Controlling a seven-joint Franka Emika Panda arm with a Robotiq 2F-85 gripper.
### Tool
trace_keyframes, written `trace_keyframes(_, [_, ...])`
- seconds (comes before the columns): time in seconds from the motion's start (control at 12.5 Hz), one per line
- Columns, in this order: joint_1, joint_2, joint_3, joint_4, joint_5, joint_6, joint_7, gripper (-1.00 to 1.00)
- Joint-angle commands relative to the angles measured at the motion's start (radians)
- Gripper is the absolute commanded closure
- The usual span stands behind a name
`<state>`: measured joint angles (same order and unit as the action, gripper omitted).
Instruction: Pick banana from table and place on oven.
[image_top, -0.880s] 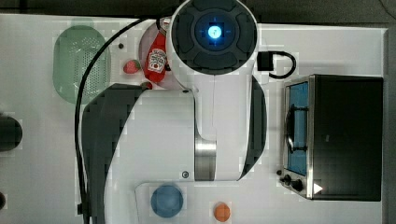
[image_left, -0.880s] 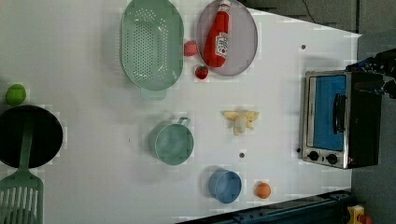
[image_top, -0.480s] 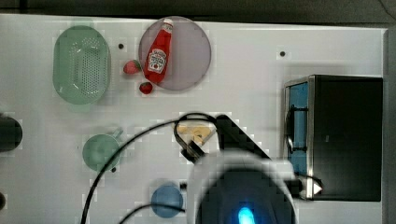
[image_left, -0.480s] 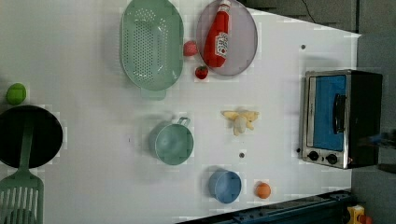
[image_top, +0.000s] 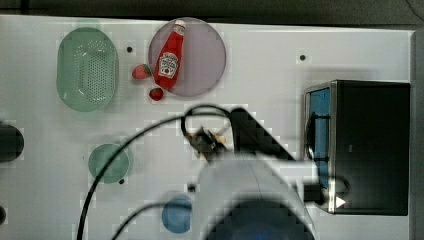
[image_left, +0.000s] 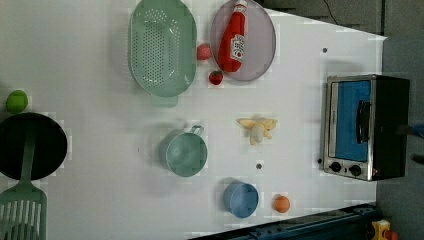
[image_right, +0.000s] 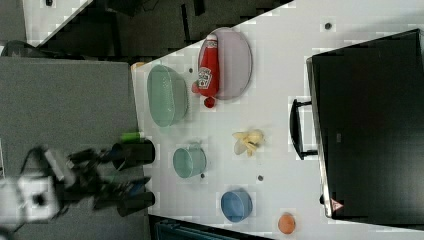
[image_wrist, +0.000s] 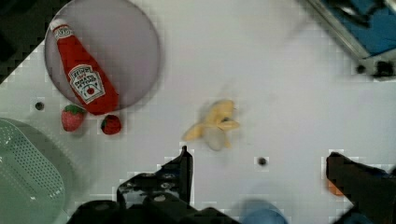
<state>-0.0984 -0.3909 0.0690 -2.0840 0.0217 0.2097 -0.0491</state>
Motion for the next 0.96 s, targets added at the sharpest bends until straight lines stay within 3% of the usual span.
trace_keyframes(0.08, [-0.004, 0.144, 0.016, -0.130, -0.007, 0.140, 0.035, -1.00])
trace_keyframes(0.64, [-0.002, 0.432, 0.018, -0.322, -0.007, 0.649, 0.035, -1.00])
trace_keyframes(0.96, [0.010, 0.565, 0.023, -0.362, -0.007, 0.791, 0.036, -1.00])
